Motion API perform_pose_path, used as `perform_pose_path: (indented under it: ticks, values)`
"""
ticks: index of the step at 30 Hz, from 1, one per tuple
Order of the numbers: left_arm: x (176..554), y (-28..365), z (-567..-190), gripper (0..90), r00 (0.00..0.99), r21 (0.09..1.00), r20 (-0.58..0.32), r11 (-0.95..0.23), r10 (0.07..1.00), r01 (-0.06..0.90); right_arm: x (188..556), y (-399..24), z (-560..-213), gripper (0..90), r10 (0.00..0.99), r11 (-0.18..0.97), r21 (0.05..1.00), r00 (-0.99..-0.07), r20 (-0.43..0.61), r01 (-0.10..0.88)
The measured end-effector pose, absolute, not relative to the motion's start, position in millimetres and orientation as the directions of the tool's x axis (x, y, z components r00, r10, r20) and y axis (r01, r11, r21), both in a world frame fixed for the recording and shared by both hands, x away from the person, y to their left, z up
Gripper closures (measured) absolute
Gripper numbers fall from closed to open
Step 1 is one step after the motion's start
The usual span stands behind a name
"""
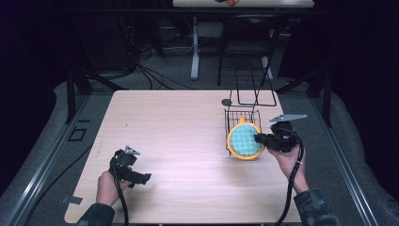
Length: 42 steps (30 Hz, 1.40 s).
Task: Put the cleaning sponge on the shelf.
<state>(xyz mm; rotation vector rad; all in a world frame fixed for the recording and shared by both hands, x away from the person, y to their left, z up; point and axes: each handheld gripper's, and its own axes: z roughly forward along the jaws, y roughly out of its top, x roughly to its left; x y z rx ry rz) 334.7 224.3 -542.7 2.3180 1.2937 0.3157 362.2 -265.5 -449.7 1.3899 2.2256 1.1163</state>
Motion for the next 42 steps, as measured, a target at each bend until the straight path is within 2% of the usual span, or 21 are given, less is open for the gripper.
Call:
perform_pose_path:
  ticks: [24,42]
  values:
    - [335,225,-542,0.2,0.529,0.504,-0.025,-0.446,0.849,0.740,387,-267,-458,86.1,0.890,0.224,0.734,-0.441,0.114,0.642]
    - [335,226,-542,0.2,0.526,0.507,-0.022,-0.443,0.850,0.739,407,-273,-479,86.0,0.911,0.189,0.727,-0.395,0.122,0.660]
